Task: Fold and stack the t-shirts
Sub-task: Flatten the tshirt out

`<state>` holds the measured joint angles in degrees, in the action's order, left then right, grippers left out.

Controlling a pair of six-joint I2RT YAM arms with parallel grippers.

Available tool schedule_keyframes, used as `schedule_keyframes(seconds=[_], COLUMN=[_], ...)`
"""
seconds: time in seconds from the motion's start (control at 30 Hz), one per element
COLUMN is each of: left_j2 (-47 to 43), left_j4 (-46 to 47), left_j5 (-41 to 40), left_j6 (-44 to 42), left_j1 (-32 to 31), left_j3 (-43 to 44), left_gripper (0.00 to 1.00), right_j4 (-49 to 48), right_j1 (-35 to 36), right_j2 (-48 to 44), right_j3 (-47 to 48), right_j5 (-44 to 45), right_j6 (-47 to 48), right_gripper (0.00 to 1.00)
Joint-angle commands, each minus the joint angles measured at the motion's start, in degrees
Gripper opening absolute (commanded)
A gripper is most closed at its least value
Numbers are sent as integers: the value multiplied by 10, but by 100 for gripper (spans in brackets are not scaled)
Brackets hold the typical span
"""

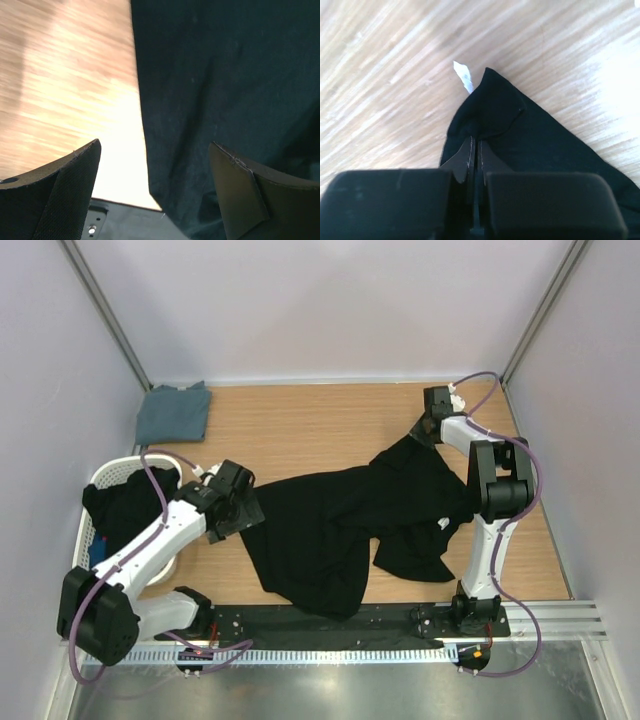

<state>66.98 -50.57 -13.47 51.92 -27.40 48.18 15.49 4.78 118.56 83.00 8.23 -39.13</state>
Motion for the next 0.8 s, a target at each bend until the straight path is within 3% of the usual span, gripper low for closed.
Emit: schedule_keyframes(seconds=[0.0, 0.3, 0.4, 0.63, 0.77], left_j2=[-1, 96, 146, 205, 230], left_j4=[42, 126, 147, 180, 228], left_j5=[-9, -67, -75, -105, -88], left_j6=[4, -26, -24, -37, -18], left_j1=[29, 61, 99, 108, 125], left_j3=[-1, 34, 51, 81, 71], left_gripper=[88, 87, 85, 84, 79], right_j4=[-14, 21, 19, 18, 17], right_j1=[1, 0, -6, -18, -34], right_j2=[-17, -38, -40, -51, -63], right_j3=[43, 88, 78, 50, 29], right_j5=[25, 21, 6, 6, 10], right_j6=[26, 65, 62, 67, 74], right_gripper=[1, 1, 1, 1, 1])
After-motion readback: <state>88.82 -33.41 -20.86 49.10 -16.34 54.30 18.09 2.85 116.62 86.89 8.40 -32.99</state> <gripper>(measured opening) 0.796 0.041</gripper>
